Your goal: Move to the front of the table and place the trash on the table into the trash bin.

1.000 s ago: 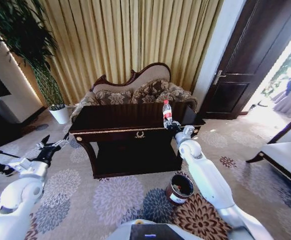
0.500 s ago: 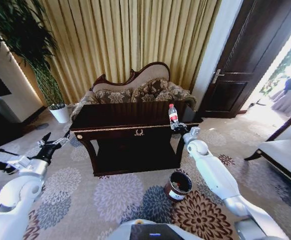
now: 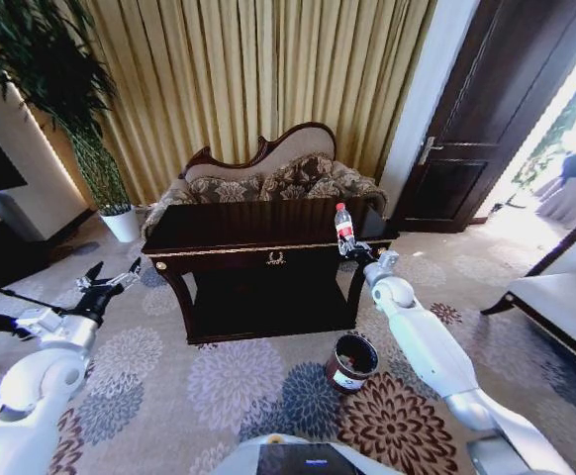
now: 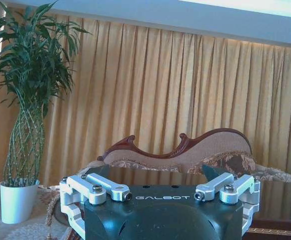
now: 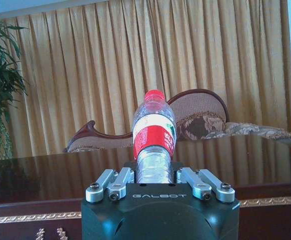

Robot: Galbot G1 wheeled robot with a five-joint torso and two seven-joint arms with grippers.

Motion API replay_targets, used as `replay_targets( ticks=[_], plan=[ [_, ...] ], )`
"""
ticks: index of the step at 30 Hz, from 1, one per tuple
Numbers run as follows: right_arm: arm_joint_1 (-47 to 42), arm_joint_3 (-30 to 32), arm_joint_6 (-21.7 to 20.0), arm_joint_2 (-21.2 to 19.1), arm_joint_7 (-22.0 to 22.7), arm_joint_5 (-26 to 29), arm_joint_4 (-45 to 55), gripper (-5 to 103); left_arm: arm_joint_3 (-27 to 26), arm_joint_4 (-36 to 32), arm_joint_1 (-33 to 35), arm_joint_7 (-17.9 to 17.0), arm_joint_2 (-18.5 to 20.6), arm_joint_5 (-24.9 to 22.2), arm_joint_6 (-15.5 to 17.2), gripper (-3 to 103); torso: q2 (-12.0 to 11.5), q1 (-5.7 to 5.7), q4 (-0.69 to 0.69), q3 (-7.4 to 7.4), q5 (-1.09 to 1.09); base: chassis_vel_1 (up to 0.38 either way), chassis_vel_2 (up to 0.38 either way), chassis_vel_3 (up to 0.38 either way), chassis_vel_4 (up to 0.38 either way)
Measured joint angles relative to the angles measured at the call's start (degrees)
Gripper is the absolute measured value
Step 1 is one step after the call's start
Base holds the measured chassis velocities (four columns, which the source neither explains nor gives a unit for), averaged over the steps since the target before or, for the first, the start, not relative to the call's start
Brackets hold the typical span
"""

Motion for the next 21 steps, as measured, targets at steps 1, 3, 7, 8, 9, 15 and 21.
replay_targets(
  ticks=[1, 3, 7, 8, 9, 15, 21],
  plan=[
    [0.0, 0.0, 0.0, 0.0, 0.0, 0.0, 0.0, 32, 0.0, 0.0, 0.0, 0.0, 0.0, 0.0, 0.0, 100, 0.0, 0.00, 0.00, 0.00, 0.00, 0.000, 0.000, 0.000, 0.000],
    [-0.1, 0.0, 0.0, 0.2, 0.1, 0.0, 0.0, 32, 0.0, 0.0, 0.0, 0.0, 0.0, 0.0, 0.0, 100, 0.0, 0.00, 0.00, 0.00, 0.00, 0.000, 0.000, 0.000, 0.000],
    [-0.2, 0.1, 0.1, 0.3, 0.1, -0.1, -0.8, 32, -0.1, 0.3, 0.1, 0.0, 0.0, 0.0, 0.0, 100, 0.0, 0.00, 0.01, 0.00, -0.01, 0.000, 0.000, 0.000, 0.000],
    [-0.2, 0.2, 0.1, 0.2, 0.1, -0.4, -1.6, 32, -0.1, 0.4, 0.0, 0.0, 0.0, 0.0, 0.0, 100, 0.0, 0.00, 0.01, 0.00, -0.01, 0.000, 0.000, 0.000, 0.000],
    [-0.2, 0.2, 0.1, 0.2, 0.1, -0.4, -1.6, 32, -0.1, 0.4, 0.0, 0.0, 0.0, 0.0, 0.0, 100, 0.0, 0.00, 0.01, 0.00, -0.01, 0.000, 0.000, 0.000, 0.000],
    [-1.0, 1.2, 0.8, -0.2, -1.7, -2.4, -7.8, 32, -0.1, 0.6, -0.2, 0.0, 0.0, 0.0, 0.0, 100, 0.0, 0.00, 0.01, 0.00, 0.00, 0.000, 0.000, 0.000, 0.000],
    [-2.7, 2.3, 4.6, -0.3, -7.8, -9.0, -15.7, 32, -0.2, 1.0, 0.0, 0.2, -0.5, 0.0, -0.3, 100, 0.0, 0.00, -0.01, 0.00, 0.00, 0.000, 0.000, 0.000, 0.000]
  ],
)
